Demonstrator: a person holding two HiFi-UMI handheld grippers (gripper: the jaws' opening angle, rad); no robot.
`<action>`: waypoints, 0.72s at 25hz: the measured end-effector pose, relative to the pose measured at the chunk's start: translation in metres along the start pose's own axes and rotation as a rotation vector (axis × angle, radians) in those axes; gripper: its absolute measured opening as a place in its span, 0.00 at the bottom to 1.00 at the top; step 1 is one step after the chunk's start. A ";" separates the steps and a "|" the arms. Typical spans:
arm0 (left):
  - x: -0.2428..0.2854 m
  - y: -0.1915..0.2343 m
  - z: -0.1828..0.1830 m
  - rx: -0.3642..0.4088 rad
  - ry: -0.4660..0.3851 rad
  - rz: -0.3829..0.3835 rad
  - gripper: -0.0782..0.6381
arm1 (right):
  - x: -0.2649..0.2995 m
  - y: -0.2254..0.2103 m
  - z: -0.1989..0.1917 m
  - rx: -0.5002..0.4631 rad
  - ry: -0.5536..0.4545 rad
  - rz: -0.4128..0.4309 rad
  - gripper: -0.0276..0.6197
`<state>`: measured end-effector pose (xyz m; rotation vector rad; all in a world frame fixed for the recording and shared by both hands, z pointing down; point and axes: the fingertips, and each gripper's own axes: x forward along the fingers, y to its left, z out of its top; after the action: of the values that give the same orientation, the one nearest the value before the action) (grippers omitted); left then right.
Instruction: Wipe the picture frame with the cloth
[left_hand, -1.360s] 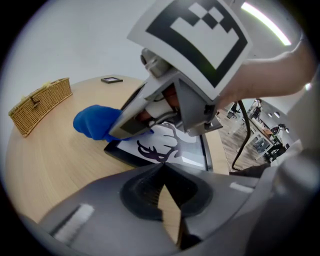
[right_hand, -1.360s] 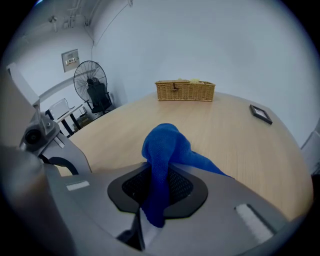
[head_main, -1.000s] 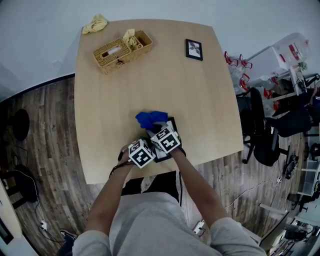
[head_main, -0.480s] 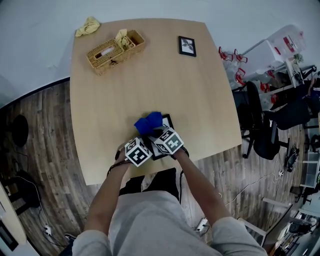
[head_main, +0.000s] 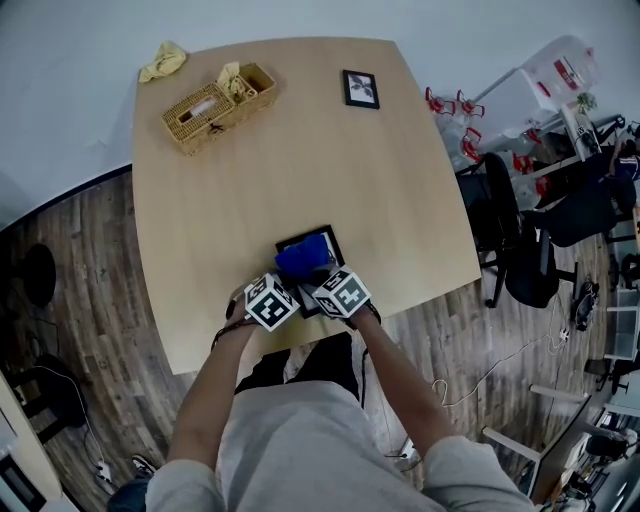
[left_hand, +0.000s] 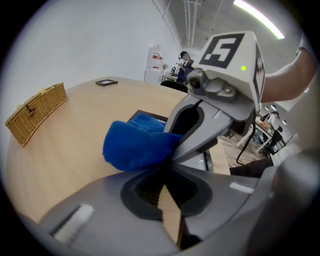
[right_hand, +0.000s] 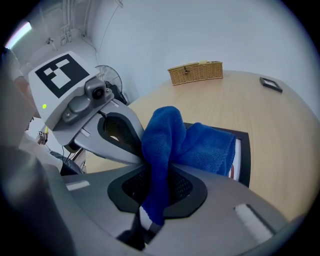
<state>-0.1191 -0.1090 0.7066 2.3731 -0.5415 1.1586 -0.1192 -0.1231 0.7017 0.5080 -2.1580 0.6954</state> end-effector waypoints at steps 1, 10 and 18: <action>0.000 0.000 0.000 -0.002 -0.001 -0.002 0.18 | -0.001 0.002 -0.003 0.022 -0.007 -0.008 0.12; 0.000 -0.003 0.002 -0.004 0.005 -0.010 0.18 | -0.008 0.017 -0.015 0.219 -0.098 -0.103 0.12; 0.000 0.001 0.002 -0.019 -0.013 -0.008 0.18 | -0.008 0.024 -0.016 0.186 -0.071 -0.169 0.12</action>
<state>-0.1189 -0.1108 0.7058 2.3665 -0.5447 1.1303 -0.1190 -0.0932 0.6970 0.8150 -2.0968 0.7973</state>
